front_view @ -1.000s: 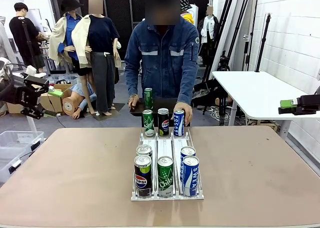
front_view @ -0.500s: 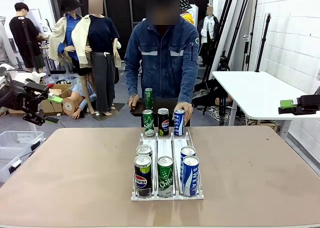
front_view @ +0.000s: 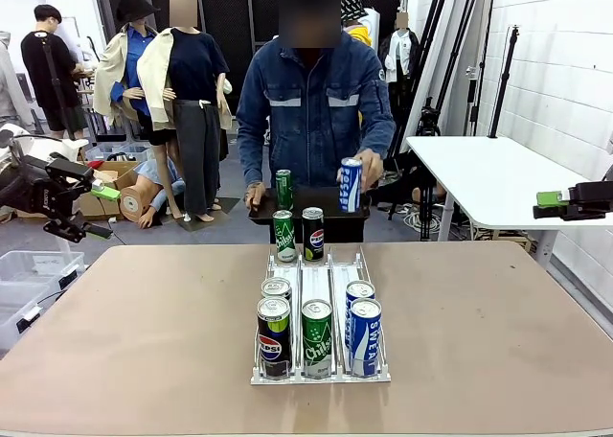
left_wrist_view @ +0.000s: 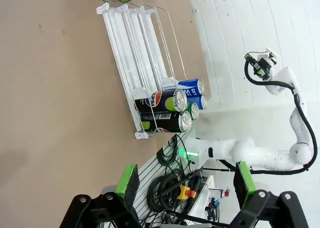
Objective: Retrieve and hand over the desired beverage to the person.
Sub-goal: Pick up another can of the same type that the person held from the Automatic Can Dispenser.
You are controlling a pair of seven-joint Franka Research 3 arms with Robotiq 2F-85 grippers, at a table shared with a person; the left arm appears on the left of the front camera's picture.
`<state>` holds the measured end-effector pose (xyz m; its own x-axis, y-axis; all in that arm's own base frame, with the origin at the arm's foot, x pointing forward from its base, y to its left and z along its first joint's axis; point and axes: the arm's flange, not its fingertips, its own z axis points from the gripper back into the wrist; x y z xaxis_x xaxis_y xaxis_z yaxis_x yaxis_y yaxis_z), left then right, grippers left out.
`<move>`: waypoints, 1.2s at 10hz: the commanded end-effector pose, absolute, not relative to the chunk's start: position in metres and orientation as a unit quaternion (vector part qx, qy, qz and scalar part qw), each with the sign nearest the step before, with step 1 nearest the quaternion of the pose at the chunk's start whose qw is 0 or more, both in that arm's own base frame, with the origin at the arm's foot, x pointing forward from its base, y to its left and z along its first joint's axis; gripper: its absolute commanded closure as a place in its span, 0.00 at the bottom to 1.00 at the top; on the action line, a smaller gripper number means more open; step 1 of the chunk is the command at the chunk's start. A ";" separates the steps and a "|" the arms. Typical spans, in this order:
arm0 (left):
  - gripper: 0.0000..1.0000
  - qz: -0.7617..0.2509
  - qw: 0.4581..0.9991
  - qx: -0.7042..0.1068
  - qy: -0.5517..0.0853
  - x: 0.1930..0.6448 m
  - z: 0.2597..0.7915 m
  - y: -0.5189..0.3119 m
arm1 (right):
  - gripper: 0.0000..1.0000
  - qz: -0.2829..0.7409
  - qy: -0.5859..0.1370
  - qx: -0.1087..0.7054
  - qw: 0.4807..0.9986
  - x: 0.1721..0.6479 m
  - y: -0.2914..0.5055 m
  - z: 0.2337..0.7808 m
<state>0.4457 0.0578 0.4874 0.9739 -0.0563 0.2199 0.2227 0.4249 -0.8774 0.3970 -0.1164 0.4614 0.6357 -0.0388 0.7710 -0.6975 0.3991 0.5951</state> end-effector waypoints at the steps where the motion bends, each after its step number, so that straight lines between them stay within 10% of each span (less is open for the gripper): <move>1: 0.00 -0.079 0.840 -0.531 -0.086 0.446 0.490 0.058 | 0.00 0.221 -0.363 0.505 0.752 0.396 -0.116 0.462; 12: 0.00 -0.079 0.840 -0.531 -0.086 0.446 0.490 0.058 | 0.00 0.221 -0.363 0.505 0.752 0.396 -0.116 0.462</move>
